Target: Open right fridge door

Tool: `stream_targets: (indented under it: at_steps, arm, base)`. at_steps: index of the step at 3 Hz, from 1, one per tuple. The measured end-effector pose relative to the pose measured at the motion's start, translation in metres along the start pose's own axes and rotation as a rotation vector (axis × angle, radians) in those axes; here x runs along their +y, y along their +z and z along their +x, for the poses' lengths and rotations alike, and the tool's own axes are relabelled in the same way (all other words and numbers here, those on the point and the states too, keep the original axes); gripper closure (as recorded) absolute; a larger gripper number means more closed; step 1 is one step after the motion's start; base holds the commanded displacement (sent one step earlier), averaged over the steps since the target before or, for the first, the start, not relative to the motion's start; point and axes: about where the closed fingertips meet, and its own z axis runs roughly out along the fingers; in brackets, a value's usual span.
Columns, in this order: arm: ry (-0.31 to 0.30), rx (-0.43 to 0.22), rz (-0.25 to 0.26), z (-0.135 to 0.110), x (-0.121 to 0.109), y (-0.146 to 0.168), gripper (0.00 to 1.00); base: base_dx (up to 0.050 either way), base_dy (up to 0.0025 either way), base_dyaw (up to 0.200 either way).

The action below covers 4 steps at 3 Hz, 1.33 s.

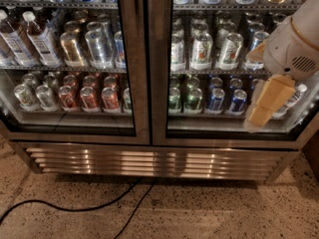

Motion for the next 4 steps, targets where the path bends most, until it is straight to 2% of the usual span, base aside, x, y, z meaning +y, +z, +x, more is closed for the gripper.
stream_targets:
  at_steps: [1,2,3,4]
  arm:
    - [-0.001,-0.172,-0.054,-0.033,-0.003,0.032,0.0]
    - [-0.016,-0.415,-0.069,-0.056,-0.013,0.056,0.0]
    - [-0.028,-0.681,-0.068,-0.063,-0.014,0.047,0.0]
    - [-0.015,-0.905,-0.093,-0.08,-0.009,0.025,0.0]
  base:
    - [0.0,0.0,0.0]
    - [0.0,0.0,0.0]
    - [0.0,0.0,0.0]
    - [0.0,0.0,0.0]
